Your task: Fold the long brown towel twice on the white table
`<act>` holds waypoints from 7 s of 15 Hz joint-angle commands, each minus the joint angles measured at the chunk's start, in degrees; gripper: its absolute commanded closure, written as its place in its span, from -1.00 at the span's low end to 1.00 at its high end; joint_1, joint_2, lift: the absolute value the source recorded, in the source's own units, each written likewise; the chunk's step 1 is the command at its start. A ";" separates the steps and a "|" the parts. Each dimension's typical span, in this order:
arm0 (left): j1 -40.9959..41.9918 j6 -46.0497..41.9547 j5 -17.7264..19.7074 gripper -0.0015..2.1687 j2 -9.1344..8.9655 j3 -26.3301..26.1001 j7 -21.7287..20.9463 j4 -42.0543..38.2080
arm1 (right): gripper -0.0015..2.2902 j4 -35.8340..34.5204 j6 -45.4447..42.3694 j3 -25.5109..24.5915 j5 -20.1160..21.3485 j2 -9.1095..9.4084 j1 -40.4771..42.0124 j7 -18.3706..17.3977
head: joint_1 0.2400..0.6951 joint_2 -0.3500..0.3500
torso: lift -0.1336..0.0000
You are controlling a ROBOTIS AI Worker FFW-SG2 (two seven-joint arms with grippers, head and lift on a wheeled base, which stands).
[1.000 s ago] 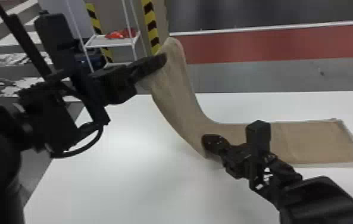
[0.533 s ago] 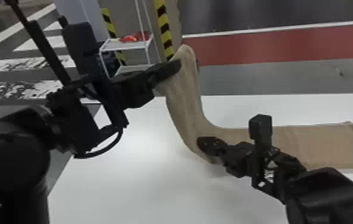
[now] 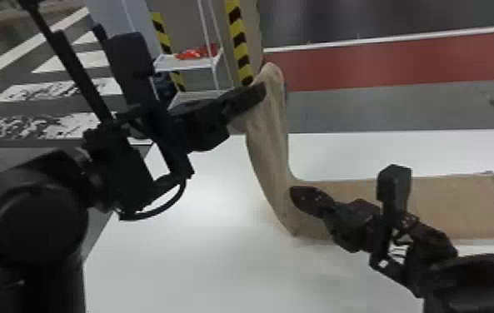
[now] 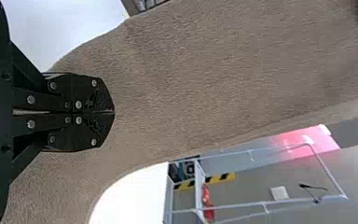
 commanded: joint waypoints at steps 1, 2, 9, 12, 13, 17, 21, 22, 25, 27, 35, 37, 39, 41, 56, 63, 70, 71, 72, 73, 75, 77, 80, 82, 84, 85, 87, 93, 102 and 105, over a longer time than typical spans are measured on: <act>0.56 0.00 -3.67 0.61 -0.59 -3.10 0.01 0.00 | -0.28 -6.26 -2.56 -4.05 1.90 -2.15 4.68 -0.62 | 0.87 0.72 | -0.84; 0.64 -0.17 -6.13 0.61 -1.56 -5.13 0.01 0.00 | -0.80 -8.80 -3.09 -5.37 2.96 -4.00 6.17 -2.38 | 0.87 0.66 | -0.84; 1.08 -8.96 -23.97 0.61 -5.51 -24.64 4.05 7.03 | -0.95 -13.02 -16.97 -26.20 -1.17 -5.23 17.95 -10.64 | 0.99 -0.24 | -0.84; 0.12 -15.99 -28.36 0.61 -6.92 -31.14 6.78 12.92 | -0.94 -12.67 -23.48 -32.79 -6.54 -5.23 21.55 -12.92 | 0.98 -0.58 | -0.84; 0.12 -18.28 -29.24 0.61 -7.80 -33.25 7.04 14.59 | -0.94 -12.14 -24.36 -34.72 -7.68 -5.32 22.08 -12.83 | 0.97 -0.69 | -0.84; 0.12 -31.81 -32.93 0.61 -12.25 -42.57 10.47 26.02 | -0.94 -7.13 -29.10 -36.39 -10.75 -7.34 22.43 -11.69 | 0.99 -1.00 | -0.84; -2.26 -38.14 -35.66 0.61 -12.25 -47.58 11.79 36.30 | -0.94 -4.67 -33.67 -36.39 -13.30 -8.57 22.43 -10.81 | 1.00 -1.00 | -0.84; -2.34 -39.20 -35.92 0.61 -12.25 -48.02 11.79 37.79 | -0.94 -3.97 -34.02 -36.48 -13.74 -8.92 22.43 -10.81 | 1.00 -1.00 | -0.84; -2.61 -42.89 -36.01 0.61 -12.25 -48.28 12.14 41.49 | -0.94 -2.74 -34.90 -36.57 -14.09 -9.54 22.26 -10.64 | 1.00 -1.00 | -0.84; -2.61 -45.88 -35.40 -0.10 -12.25 -49.42 11.61 43.07 | -0.94 -2.30 -34.90 -36.48 -14.09 -9.45 21.99 -10.64 | 1.00 -1.00 | -0.84; -1.82 -50.80 -34.96 -0.93 -12.25 -49.33 4.40 42.89 | -0.93 -3.88 -31.21 -34.72 -14.01 -9.45 21.55 -10.72 | 1.00 -1.00 | -0.84; 0.03 -56.95 -39.44 -0.93 -12.25 -45.38 4.14 42.89 | -0.87 -4.85 -26.99 -34.02 -12.86 -9.45 20.41 -10.72 | 1.00 -1.00 | -0.84; 1.44 -58.71 -39.61 -0.92 -8.94 -41.34 2.56 40.61 | -0.81 -6.96 -18.20 -32.53 -10.05 -9.62 18.48 -10.72 | 1.00 -1.00 | -0.84; 3.19 -59.94 -39.61 -0.92 -4.72 -36.59 2.56 38.32 | -0.80 -9.51 -9.94 -30.77 -8.29 -9.45 16.63 -11.52 | 1.00 -1.00 | -0.84; 13.04 -80.33 -43.13 -0.92 1.08 -19.80 2.56 38.67 | -0.60 -12.94 23.46 -20.75 3.48 -7.69 5.03 -15.12 | 1.00 -0.02 | -0.84; 13.30 -80.33 -42.60 -0.92 1.08 -19.01 1.94 38.41 | -0.49 -12.94 24.86 -21.10 3.92 -7.08 5.03 -16.88 | 1.00 0.02 | -0.84; 13.04 -79.45 -42.34 -0.92 0.99 -19.54 2.03 38.23 | 0.27 -12.76 23.28 -21.28 3.04 -7.08 5.03 -16.53 | 1.00 0.01 | -0.84; 13.04 -79.27 -42.25 -0.92 0.99 -19.45 2.03 38.15 | 0.31 -12.94 22.93 -21.45 2.78 -7.08 5.20 -16.53 | 1.00 0.01 | -0.84; 13.04 -79.10 -42.25 -0.92 0.99 -19.45 2.03 38.23 | 0.32 -12.94 22.40 -21.45 2.61 -7.08 5.20 -16.44 | 1.00 0.00 | -0.84; 13.04 -79.10 -42.25 -0.92 0.99 -19.45 2.03 38.15 | 0.32 -12.94 21.88 -21.36 1.99 -7.08 5.29 -16.35 | 1.00 0.00 | -0.84; 13.21 -79.10 -42.25 -0.92 0.99 -19.19 2.03 37.97 | 0.32 -14.96 21.70 -21.01 1.20 -7.08 5.82 -16.35 | 1.00 0.01 | -0.84; 13.48 -78.40 -42.16 -0.92 1.08 -18.84 2.03 37.44 | 0.32 -18.91 21.88 -21.63 -0.03 -7.08 6.26 -16.26 | 1.00 0.04 | -0.84; 14.53 -77.87 -41.99 -0.92 1.08 -18.13 2.03 36.04 | 0.32 -19.70 25.39 -26.02 -3.37 -7.69 2.48 -16.09 | 1.00 0.05 | -0.84; 14.88 -77.87 -41.90 -0.92 1.08 -18.05 2.03 35.60 | 0.32 -14.08 26.45 -26.37 -1.09 -8.57 -0.33 -15.65 | 1.00 0.01 | -0.84; 14.88 -77.52 -41.99 -0.92 1.08 -18.05 2.03 35.68 | 0.32 -10.47 24.86 -25.05 0.23 -8.57 -0.16 -15.38 | 0.98 -0.06 | -0.84; 14.79 -77.34 -41.99 -0.92 1.08 -18.13 2.03 35.68 | 0.32 -10.21 23.81 -24.44 0.14 -8.39 0.37 -15.38 | 1.00 -0.07 | -0.84; 14.53 -75.76 -42.25 -0.92 0.99 -18.75 2.03 35.60 | 0.32 -13.20 23.63 -24.79 -0.91 -8.39 1.25 -15.38 | 1.00 -0.06 | -0.84; 14.71 -75.58 -42.60 -0.92 1.08 -18.57 2.38 35.25 | 0.32 -20.76 29.61 -30.68 -1.61 -10.06 2.39 -15.21 | 0.97 -0.12 | -0.84; 14.36 -75.23 -42.95 -0.92 1.08 -18.92 2.21 35.60 | 0.32 -18.12 25.92 -32.35 -3.64 -10.68 2.57 -14.94 | 1.00 -0.24 | -0.84; 15.15 -75.23 -43.04 -0.92 1.17 -18.57 2.12 34.98 | 0.32 -18.56 29.26 -34.28 -3.11 -11.21 1.69 -14.77 | 0.98 -0.27 | -0.84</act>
